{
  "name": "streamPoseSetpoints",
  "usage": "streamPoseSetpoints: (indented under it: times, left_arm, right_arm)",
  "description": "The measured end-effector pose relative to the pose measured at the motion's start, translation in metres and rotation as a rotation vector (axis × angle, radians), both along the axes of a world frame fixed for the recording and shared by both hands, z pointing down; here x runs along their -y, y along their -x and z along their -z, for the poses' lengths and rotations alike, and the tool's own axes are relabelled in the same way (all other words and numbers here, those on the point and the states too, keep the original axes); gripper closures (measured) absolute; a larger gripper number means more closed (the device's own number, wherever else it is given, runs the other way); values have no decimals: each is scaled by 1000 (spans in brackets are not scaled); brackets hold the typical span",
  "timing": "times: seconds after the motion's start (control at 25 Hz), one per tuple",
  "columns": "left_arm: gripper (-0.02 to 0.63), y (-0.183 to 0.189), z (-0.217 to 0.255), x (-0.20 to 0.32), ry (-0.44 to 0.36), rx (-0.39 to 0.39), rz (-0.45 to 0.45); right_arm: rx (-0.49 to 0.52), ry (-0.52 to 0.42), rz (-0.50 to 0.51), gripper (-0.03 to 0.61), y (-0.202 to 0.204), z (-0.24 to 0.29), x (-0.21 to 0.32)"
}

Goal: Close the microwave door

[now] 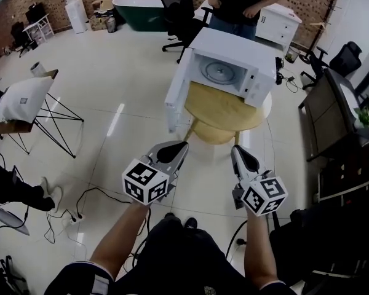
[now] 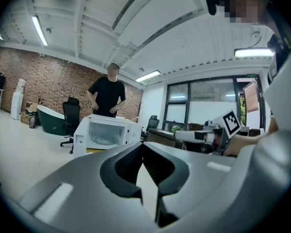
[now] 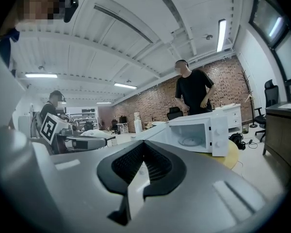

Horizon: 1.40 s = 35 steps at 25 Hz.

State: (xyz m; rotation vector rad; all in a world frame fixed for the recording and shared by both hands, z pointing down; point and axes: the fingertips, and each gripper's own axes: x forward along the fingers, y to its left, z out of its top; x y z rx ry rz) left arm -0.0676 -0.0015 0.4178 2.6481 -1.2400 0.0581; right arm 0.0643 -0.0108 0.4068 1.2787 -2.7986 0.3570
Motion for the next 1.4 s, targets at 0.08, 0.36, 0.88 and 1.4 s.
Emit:
streamPoseSetpoints:
  times: [0.08, 0.36, 0.88, 1.4]
  left_arm:
    - [601, 4, -1, 13, 7, 1, 13]
    - [601, 21, 6, 70, -20, -15, 19]
    - [601, 119, 20, 164, -45, -17, 138]
    - [601, 147, -1, 181, 32, -31, 203]
  right_arm:
    - [2, 5, 7, 577, 2, -2, 13]
    - [-13, -10, 38, 577, 28, 3, 71]
    - [-29, -27, 178, 577, 141, 13, 163]
    - [-166, 16, 399, 577, 220, -19, 181]
